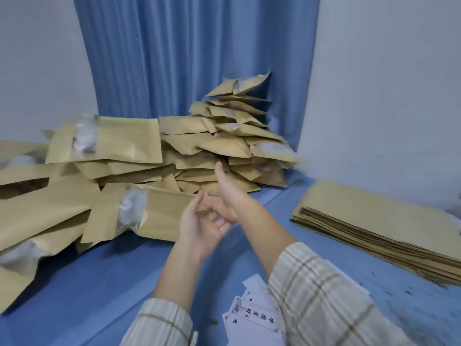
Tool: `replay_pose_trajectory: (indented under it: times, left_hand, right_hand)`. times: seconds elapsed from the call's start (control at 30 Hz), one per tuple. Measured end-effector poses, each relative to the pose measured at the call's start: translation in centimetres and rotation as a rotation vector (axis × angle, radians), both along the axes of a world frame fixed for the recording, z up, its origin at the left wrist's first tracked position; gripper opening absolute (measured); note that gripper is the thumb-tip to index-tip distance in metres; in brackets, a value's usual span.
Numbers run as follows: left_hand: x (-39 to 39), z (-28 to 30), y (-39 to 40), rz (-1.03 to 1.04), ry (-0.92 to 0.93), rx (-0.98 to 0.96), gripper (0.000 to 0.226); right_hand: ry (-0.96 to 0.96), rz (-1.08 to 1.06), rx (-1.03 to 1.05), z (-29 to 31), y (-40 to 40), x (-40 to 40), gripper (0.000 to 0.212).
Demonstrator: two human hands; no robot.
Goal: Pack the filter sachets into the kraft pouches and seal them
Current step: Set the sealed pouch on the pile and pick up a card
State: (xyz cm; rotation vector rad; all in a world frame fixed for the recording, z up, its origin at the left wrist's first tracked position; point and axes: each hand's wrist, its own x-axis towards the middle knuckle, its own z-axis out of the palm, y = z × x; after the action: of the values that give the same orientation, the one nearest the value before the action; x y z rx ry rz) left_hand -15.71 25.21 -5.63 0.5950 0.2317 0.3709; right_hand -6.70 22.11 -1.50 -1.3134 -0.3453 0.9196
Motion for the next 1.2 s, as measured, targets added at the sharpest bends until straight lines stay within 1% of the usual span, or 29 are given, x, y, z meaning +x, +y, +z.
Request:
replay_pose_trajectory:
  times: [0.03, 0.07, 0.1, 0.13, 0.2, 0.23, 0.33, 0.43, 0.47, 0.5, 0.53, 0.57, 0.6, 0.63, 0.67, 0.73, 0.77, 0.83, 0.9, 0.93, 0.97, 1.0, 1.07, 1.13, 1.17, 1.2]
  left_hand:
    - [0.8, -0.2, -1.1, -0.027, 0.021, 0.012, 0.032]
    - [1.7, -0.4, -2.3, -0.041, 0.043, 0.017, 0.024]
    - [2.6, -0.4, -3.6, -0.047, 0.066, 0.025, 0.021]
    - [3.6, -0.3, -5.0, -0.049, 0.088, 0.034, 0.022]
    - [5.4, 0.0, -7.9, -0.081, 0.097, 0.052, 0.027]
    - [6.2, 0.2, -9.4, -0.101, 0.101, 0.055, 0.029]
    - [8.7, 0.2, -13.5, -0.152, 0.163, 0.162, 0.03]
    - [10.6, -0.6, -16.6, -0.221, 0.215, 0.211, 0.03]
    - [11.1, -1.0, -17.3, -0.248, 0.217, 0.199, 0.028]
    - [11.5, -1.5, -17.9, -0.267, 0.225, 0.172, 0.026]
    - [12.0, -2.1, -18.3, -0.267, 0.242, 0.139, 0.021]
    - [12.4, -2.6, -18.6, -0.263, 0.266, 0.113, 0.019]
    - [12.6, -3.0, -18.8, -0.256, 0.303, 0.098, 0.023]
    - [12.9, -3.3, -19.1, -0.254, 0.332, 0.086, 0.032]
    - [13.0, -3.6, -19.3, -0.249, 0.345, 0.079, 0.039]
    - [13.2, -4.0, -19.9, -0.241, 0.353, 0.071, 0.044]
    - [13.2, -4.1, -20.1, -0.234, 0.346, 0.062, 0.042]
    - [13.4, -4.4, -20.8, -0.213, 0.324, 0.053, 0.032]
    - [13.3, -4.5, -21.8, -0.213, 0.317, 0.061, 0.026]
    - [13.2, -4.5, -22.2, -0.234, 0.308, 0.083, 0.026]
    - [12.9, -4.4, -22.7, -0.277, 0.291, 0.116, 0.025]
    - [12.6, -4.1, -23.1, -0.331, 0.266, 0.147, 0.025]
    - [12.2, -3.5, -23.7, -0.383, 0.185, 0.208, 0.03]
    - [11.9, -2.7, -24.0, -0.297, 0.118, 0.234, 0.03]
    - [11.6, -2.1, -24.2, -0.224, 0.117, 0.242, 0.026]
    - [11.3, -1.4, -24.3, -0.148, 0.137, 0.27, 0.02]
  right_hand:
    - [-0.052, 0.003, -0.061, -0.7, -1.1, 0.5, 0.08]
    - [-0.128, -0.015, -0.135, -1.1, -2.4, 0.9, 0.07]
    - [-0.219, -0.051, -0.194, -1.4, -3.6, 1.3, 0.058]
    - [-0.315, -0.099, -0.221, -1.7, -5.0, 1.9, 0.047]
    - [-0.518, -0.191, -0.243, -2.3, -7.9, 2.8, 0.032]
    - [-0.625, -0.225, -0.269, -2.5, -9.4, 3.2, 0.029]
    - [-0.907, -0.317, -0.369, -3.2, -14.0, 4.6, 0.034]
    - [-1.258, -0.416, -0.492, -4.1, -18.7, 6.6, 0.034]
    - [-1.355, -0.427, -0.565, -4.5, -20.2, 7.7, 0.032]
    - [-1.436, -0.415, -0.685, -4.9, -21.8, 8.9, 0.031]
    - [-1.492, -0.382, -0.845, -5.6, -23.4, 10.1, 0.036]
    - [-1.512, -0.329, -1.019, -6.4, -25.0, 11.3, 0.047]
    - [-1.503, -0.273, -1.174, -7.1, -26.6, 12.3, 0.059]
    - [-1.476, -0.239, -1.285, -7.8, -28.1, 13.2, 0.068]
    - [-1.432, -0.226, -1.363, -8.6, -29.4, 13.9, 0.074]
    - [-1.352, -0.244, -1.44, -10.1, -31.6, 14.6, 0.075]
    - [-1.362, -0.26, -1.443, -10.7, -32.4, 14.5, 0.07]
    - [-1.503, -0.328, -1.347, -11.7, -33.3, 13.9, 0.051]
    - [-1.668, -0.453, -1.106, -11.9, -33.6, 12.3, 0.03]
    - [-1.728, -0.554, -0.945, -12.1, -33.6, 11.5, 0.021]
    - [-1.807, -0.679, -0.799, -12.2, -33.6, 10.8, 0.02]
    - [-1.879, -0.783, -0.691, -12.2, -33.4, 10.1, 0.024]
    - [-1.953, -0.873, -0.569, -11.5, -32.8, 8.4, 0.025]
    - [-1.978, -0.839, -0.501, -10.7, -32.2, 7.0, 0.026]
    - [-1.972, -0.772, -0.482, -10.2, -32.0, 6.4, 0.027]
    - [-1.918, -0.669, -0.483, -9.5, -31.6, 5.8, 0.031]
